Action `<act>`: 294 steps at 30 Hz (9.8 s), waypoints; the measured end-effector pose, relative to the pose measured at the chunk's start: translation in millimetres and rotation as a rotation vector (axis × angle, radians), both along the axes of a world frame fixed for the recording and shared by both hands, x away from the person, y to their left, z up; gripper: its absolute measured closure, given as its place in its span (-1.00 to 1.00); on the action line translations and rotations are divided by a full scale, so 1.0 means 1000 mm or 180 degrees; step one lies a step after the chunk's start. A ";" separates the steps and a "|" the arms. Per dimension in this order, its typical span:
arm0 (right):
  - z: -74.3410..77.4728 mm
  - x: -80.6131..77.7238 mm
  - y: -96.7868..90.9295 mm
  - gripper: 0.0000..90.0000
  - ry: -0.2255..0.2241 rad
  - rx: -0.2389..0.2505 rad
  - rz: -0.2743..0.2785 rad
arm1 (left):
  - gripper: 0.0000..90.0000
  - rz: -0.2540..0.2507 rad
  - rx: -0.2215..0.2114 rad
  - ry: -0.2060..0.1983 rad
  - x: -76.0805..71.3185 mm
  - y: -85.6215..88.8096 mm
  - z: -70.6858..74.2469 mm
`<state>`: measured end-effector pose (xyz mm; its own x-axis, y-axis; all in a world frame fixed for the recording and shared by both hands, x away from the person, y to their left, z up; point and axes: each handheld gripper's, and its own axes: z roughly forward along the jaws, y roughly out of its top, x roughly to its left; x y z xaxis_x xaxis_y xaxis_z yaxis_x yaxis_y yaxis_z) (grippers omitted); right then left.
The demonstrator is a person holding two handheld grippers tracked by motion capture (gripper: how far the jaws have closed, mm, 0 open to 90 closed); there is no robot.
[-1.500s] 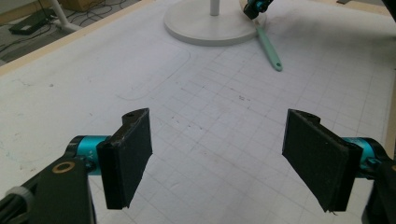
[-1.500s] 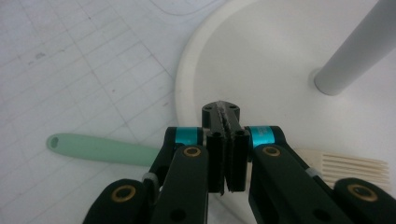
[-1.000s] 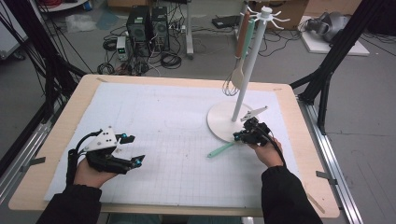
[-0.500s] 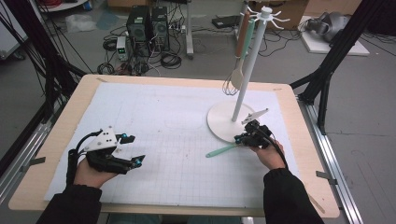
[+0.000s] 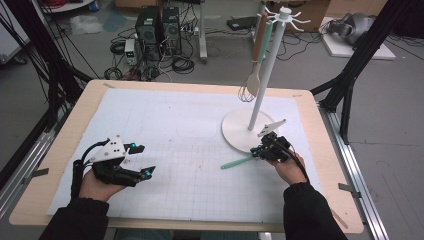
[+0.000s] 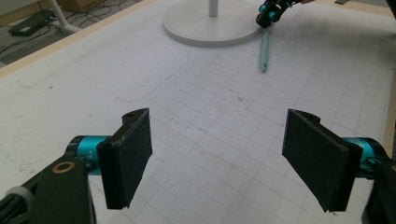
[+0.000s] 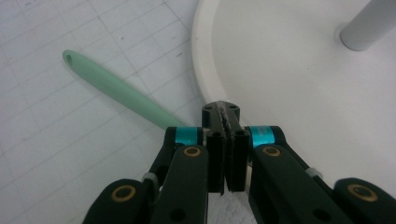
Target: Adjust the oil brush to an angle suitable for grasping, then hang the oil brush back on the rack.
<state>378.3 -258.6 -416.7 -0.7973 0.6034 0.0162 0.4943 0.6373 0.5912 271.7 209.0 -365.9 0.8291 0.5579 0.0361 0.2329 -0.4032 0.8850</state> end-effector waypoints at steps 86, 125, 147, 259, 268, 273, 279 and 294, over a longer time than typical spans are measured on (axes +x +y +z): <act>-0.005 -0.036 -0.006 0.82 0.0154 -0.0251 0.1056 | -0.46 -0.0011 0.0016 0.0005 0.000 -0.001 0.000; 0.016 -0.038 0.003 0.82 0.0071 0.0208 0.1008 | -0.46 -0.0007 -0.0009 0.0004 0.000 0.000 0.001; 0.027 -0.040 0.017 0.82 0.0028 0.0319 0.1093 | -0.46 -0.0014 -0.0020 -0.0001 -0.001 0.002 0.001; 0.075 -0.062 0.124 0.82 -0.0083 0.0622 0.2109 | 0.45 -0.1256 0.0174 0.0243 0.012 -0.070 0.011; 0.074 -0.062 0.126 0.82 -0.0091 0.0620 0.2133 | 0.57 -0.1267 0.0219 0.0242 0.012 -0.068 0.013; 0.073 -0.062 0.127 0.82 -0.0078 0.0595 0.2150 | 0.62 -0.1326 0.0218 0.0263 0.012 -0.067 0.014; 0.073 -0.062 0.128 0.81 -0.0079 0.0565 0.2172 | 0.68 -0.1408 0.0218 0.0279 0.011 -0.068 0.013; 0.069 -0.061 0.130 0.78 -0.0004 0.0553 0.2236 | 0.69 -0.1435 0.0232 0.0261 0.009 -0.068 0.013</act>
<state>317.6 -128.7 -347.4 -0.9960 -0.0629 0.0642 0.0017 0.7009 0.7132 280.6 141.2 -352.7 0.9901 0.1395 -0.0141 0.0881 -0.5407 0.8366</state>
